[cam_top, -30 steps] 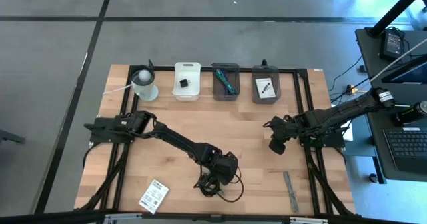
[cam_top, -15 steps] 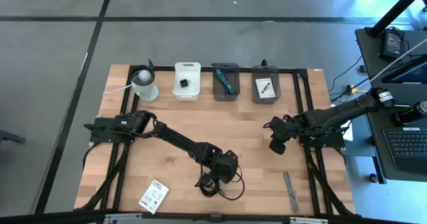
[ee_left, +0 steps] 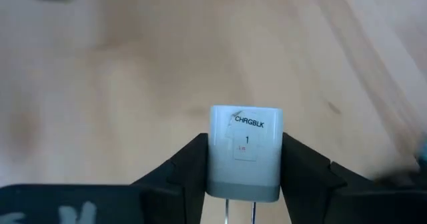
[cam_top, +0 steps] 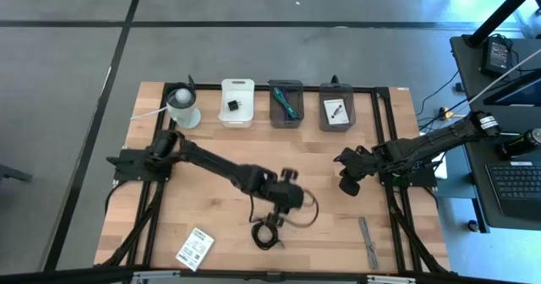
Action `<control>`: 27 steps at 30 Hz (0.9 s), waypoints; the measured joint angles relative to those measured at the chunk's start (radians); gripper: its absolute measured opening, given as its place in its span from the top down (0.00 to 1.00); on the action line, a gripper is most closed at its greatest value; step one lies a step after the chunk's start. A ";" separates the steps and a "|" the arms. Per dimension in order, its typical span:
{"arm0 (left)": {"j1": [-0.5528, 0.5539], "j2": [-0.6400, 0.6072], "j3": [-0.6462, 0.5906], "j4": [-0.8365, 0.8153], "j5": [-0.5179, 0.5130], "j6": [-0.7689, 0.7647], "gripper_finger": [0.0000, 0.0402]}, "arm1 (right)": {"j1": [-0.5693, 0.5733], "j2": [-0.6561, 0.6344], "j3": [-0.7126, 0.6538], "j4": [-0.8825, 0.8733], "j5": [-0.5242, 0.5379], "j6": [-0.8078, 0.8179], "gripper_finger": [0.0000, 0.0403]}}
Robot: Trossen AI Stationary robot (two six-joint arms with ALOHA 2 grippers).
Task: Pick and place items into bin
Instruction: Put the white charger adapter into the white bin
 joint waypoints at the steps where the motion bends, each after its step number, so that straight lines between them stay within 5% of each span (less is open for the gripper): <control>1: 0.009 -0.021 0.000 -0.003 -0.030 -0.036 0.64 | 0.000 0.000 0.000 0.009 0.000 -0.002 0.93; 13: 0.222 -0.288 0.000 -0.239 -0.341 -0.394 0.64 | 0.000 0.000 0.000 0.041 0.000 0.009 0.93; 21: 0.471 -0.399 0.000 -0.544 -0.390 -0.588 0.64 | 0.000 0.000 0.000 0.054 0.042 0.069 0.93; 27: 0.671 -0.396 0.000 -0.587 -0.327 -0.443 0.64 | 0.000 0.000 0.000 0.055 0.140 0.169 0.93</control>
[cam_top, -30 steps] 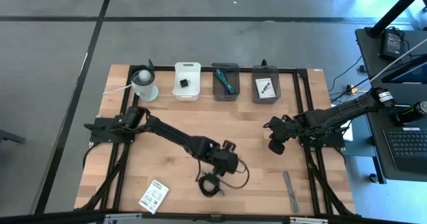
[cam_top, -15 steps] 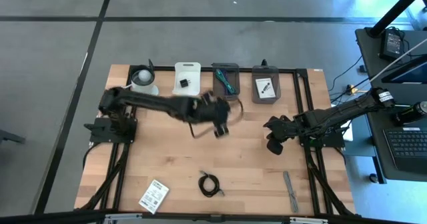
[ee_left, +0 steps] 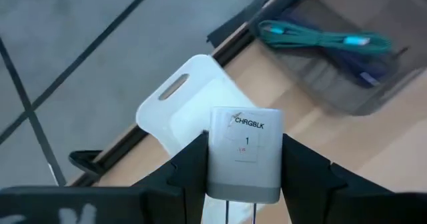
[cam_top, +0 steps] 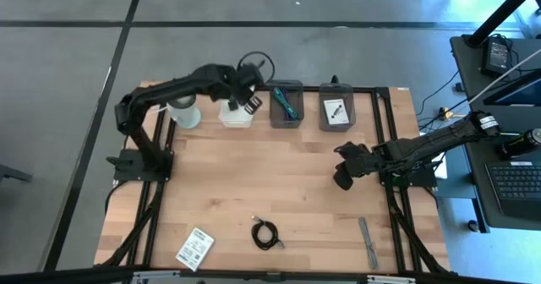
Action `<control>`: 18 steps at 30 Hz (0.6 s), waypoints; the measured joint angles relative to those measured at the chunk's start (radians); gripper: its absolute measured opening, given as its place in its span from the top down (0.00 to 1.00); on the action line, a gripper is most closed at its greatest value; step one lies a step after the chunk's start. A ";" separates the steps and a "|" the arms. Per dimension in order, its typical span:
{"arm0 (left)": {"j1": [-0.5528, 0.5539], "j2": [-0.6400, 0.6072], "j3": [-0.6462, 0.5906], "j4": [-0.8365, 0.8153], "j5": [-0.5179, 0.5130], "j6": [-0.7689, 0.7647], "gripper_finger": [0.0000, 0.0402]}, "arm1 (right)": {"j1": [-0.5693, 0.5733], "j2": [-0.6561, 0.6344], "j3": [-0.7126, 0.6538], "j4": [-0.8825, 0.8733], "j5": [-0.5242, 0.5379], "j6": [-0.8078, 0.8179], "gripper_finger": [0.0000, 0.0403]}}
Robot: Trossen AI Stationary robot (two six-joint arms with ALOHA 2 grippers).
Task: Pick and place items into bin
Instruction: Put the white charger adapter into the white bin
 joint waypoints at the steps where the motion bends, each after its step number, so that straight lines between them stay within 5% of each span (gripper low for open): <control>1: 0.032 0.007 0.000 0.002 0.021 0.024 0.64 | 0.000 0.000 0.000 0.000 0.017 0.020 0.93; 9: 0.264 0.136 0.000 0.019 0.196 0.090 0.64 | -0.001 0.000 0.000 -0.001 0.097 0.177 0.93; 18: 0.376 0.320 0.000 0.056 0.220 0.089 0.64 | -0.002 0.000 0.000 -0.001 0.154 0.302 0.93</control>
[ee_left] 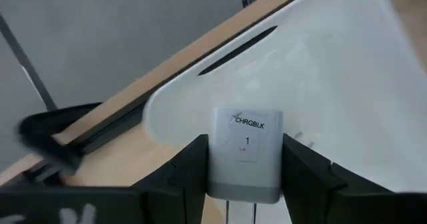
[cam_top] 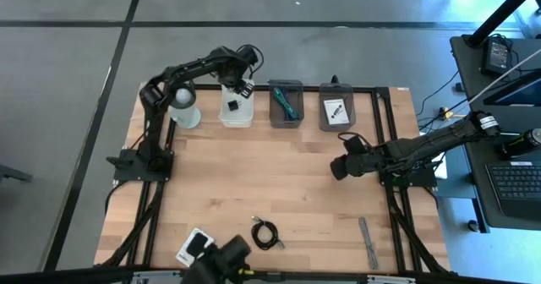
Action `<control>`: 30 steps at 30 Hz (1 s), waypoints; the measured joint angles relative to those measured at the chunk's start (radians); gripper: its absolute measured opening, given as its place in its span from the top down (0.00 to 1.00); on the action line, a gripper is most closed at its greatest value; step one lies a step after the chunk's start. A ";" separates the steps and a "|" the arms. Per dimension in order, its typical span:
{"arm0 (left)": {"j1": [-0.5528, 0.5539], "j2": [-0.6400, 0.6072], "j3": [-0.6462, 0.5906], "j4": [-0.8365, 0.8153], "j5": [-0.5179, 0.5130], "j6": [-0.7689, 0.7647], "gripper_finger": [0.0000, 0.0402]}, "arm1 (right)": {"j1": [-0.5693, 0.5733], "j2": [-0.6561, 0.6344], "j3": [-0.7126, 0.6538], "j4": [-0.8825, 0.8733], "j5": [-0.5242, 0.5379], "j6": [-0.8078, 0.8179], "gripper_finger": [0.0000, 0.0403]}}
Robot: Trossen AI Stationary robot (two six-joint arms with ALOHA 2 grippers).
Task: Pick and place items into bin
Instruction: Put the white charger adapter into the white bin
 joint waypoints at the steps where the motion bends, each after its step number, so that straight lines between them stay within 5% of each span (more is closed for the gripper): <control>1: 0.008 0.016 0.000 0.007 0.008 -0.001 0.64 | 0.000 0.000 0.000 0.001 0.008 0.008 0.93; 30: 0.006 0.132 -0.001 0.134 0.038 -0.203 0.62 | 0.000 0.000 0.000 0.001 0.028 0.033 0.93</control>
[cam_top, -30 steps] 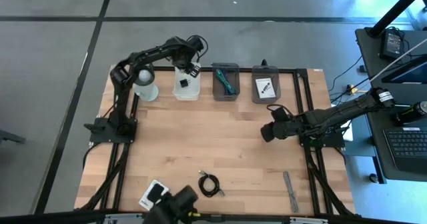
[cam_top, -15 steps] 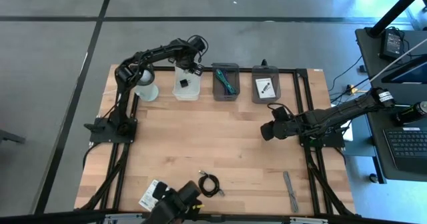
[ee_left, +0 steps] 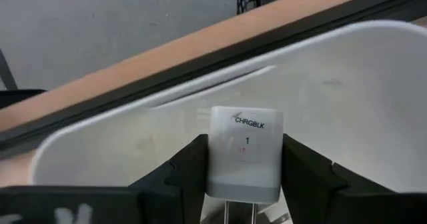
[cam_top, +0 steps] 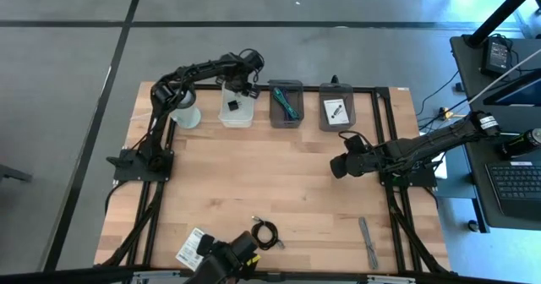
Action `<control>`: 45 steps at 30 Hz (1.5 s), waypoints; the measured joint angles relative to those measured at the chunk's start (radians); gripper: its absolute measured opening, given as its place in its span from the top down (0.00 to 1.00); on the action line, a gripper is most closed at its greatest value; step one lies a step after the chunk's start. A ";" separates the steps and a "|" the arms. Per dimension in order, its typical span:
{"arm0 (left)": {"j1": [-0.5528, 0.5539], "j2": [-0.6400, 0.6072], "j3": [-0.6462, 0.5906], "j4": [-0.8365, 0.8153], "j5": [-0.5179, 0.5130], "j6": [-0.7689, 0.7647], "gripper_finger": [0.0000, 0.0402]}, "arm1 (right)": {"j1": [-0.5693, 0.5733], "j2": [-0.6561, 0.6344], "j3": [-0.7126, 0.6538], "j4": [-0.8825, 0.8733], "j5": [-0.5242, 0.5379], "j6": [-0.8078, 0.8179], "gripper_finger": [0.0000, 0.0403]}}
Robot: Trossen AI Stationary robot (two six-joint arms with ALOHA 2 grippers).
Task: Pick and place items into bin
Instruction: Put the white charger adapter into the white bin, then put the black charger cable into the left black bin
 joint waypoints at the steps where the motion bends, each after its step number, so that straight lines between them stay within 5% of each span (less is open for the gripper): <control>1: -0.001 0.001 0.000 0.000 0.000 -0.008 0.61 | 0.000 0.000 0.000 0.000 0.000 0.000 0.93; 18: -0.008 -0.006 0.000 -0.011 -0.003 -0.011 0.52 | 0.000 0.000 0.000 0.000 -0.001 -0.005 0.93; 30: -0.055 -0.200 0.000 -0.008 -0.060 0.003 0.55 | 0.000 0.000 0.000 0.000 -0.001 -0.053 0.93; 37: -0.208 -0.302 0.000 -0.007 -0.123 0.008 0.65 | 0.000 0.000 0.000 -0.002 -0.001 -0.066 0.93; 45: -0.451 -0.329 0.000 -0.007 -0.143 0.006 0.91 | 0.000 0.000 0.000 0.000 -0.064 -0.175 0.93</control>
